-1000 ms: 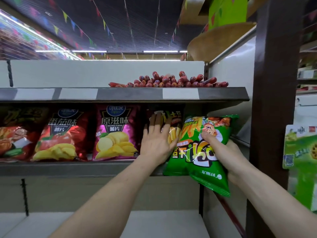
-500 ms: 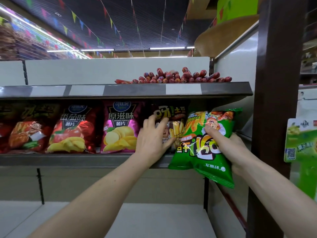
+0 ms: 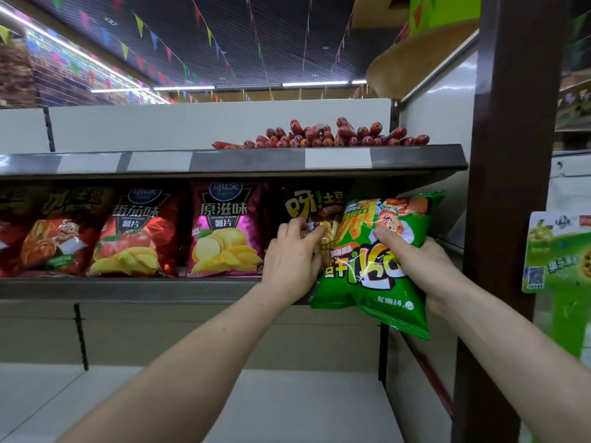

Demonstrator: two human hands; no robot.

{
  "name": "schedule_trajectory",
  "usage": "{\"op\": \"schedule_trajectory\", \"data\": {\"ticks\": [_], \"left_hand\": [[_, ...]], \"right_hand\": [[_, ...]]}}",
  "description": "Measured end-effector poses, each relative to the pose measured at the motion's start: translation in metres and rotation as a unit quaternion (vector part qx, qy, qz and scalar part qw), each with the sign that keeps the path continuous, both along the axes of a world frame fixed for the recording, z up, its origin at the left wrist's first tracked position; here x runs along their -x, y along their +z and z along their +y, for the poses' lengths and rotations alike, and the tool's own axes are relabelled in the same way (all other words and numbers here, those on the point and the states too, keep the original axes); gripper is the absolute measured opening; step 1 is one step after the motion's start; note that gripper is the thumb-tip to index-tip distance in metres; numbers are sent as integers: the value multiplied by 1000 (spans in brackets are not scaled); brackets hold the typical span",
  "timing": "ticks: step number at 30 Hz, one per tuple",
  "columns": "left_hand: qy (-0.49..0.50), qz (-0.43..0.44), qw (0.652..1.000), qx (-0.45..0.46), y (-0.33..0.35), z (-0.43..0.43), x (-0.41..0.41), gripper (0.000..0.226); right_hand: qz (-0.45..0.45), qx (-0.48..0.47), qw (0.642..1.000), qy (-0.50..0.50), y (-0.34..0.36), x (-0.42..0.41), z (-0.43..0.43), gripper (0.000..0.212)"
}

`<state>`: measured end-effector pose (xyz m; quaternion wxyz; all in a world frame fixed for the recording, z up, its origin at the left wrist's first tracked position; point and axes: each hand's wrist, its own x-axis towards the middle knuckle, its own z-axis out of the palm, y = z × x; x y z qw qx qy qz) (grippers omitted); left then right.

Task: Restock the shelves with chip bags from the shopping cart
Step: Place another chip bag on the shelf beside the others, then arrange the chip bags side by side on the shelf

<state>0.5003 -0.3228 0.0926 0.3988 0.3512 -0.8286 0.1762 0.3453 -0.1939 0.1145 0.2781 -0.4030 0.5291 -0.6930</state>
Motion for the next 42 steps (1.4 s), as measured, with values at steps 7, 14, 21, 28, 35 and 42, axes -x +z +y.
{"op": "schedule_trajectory", "data": {"ticks": [7,14,21,28,35,42], "left_hand": [[-236,365,813,-387,29,38,-18,44],[-281,365,651,-603,44,53,-69,35],[-226,405,700,-543,35,30,-101,70],[-217,418,692,-548,36,20,-99,91],[-222,410,689,-555,38,27,-88,46],[-221,422,689,-546,38,33,-90,65]], "right_hand": [[-29,-1,993,116,9,-18,13,35],[19,-36,994,106,10,-58,-33,52],[246,-71,961,-104,2,-43,-80,44],[364,-88,910,-178,6,-46,-79,45],[458,-77,874,-144,10,-46,-62,45],[239,8,971,18,19,-82,-45,36]]}}
